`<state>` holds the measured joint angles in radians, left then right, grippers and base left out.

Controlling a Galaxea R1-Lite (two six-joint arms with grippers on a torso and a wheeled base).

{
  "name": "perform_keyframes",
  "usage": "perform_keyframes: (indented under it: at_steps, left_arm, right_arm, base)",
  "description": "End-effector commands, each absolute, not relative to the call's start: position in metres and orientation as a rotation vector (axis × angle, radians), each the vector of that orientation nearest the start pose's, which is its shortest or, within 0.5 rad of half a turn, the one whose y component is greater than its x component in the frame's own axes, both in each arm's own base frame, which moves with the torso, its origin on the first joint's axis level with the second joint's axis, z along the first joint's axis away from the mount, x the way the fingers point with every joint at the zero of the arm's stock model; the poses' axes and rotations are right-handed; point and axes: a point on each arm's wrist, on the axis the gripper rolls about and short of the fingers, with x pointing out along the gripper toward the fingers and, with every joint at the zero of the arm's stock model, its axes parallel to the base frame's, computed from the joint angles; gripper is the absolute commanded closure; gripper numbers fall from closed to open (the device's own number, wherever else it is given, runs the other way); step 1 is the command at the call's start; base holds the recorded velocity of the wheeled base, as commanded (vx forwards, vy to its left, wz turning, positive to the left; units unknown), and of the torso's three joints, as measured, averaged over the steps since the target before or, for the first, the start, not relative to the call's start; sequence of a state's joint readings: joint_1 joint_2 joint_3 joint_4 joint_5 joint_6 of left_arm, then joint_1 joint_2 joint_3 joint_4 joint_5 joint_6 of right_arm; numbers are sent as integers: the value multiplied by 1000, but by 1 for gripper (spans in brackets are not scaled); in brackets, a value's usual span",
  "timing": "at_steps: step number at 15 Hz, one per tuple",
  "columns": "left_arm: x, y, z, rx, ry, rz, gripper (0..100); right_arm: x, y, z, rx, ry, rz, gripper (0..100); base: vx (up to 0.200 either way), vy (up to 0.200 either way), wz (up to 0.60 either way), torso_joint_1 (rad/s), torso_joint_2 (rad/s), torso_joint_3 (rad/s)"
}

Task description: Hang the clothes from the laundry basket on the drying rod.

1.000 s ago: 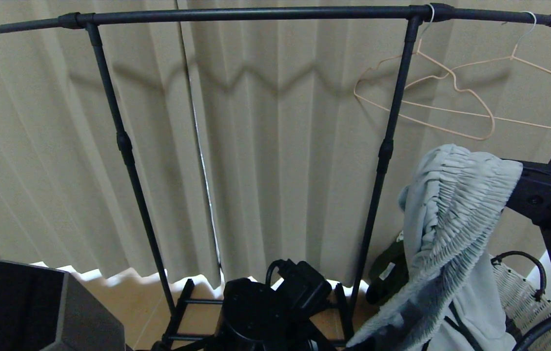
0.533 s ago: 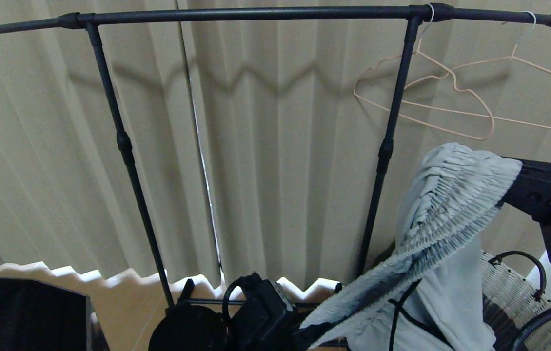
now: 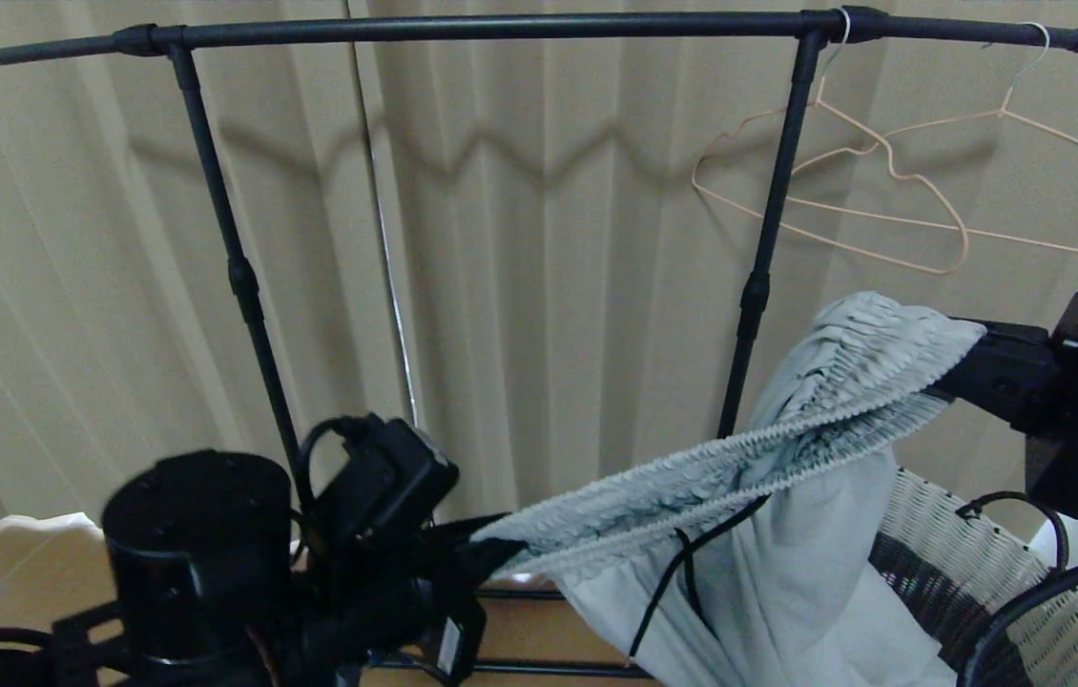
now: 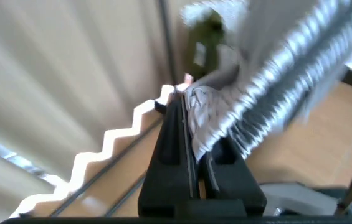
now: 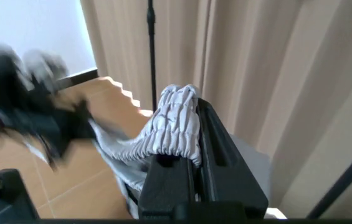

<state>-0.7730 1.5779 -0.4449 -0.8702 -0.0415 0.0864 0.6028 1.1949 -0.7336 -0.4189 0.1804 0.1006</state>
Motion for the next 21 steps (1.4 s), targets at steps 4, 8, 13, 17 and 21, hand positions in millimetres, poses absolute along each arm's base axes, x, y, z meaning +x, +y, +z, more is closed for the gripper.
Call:
perform_keyframes:
  at_steps: [4, 8, 13, 17, 21]
  left_arm:
    - [144, -102, 292, 79, -35, -657, 100]
    - [144, -98, 301, 97, -30, -635, 100]
    - [160, -110, 271, 144, 66, -642, 100]
    - [182, -119, 262, 78, 148, -617, 100]
    - [185, -122, 258, 80, 162, -620, 100]
  right_arm:
    - [161, 110, 254, 76, 129, 754, 100]
    - [168, 105, 260, 80, 109, 713, 100]
    - [187, 102, 260, 83, 119, 654, 100]
    - [196, 103, 260, 83, 123, 640, 100]
    - [195, 87, 268, 89, 98, 576, 100]
  base:
    - [0, 0, 0, 0, 0, 0]
    - [0, 0, 0, 0, 0, 0]
    - [0, 0, 0, 0, 0, 0]
    - [0, 0, 0, 0, 0, 0]
    - [0, 0, 0, 0, 0, 0]
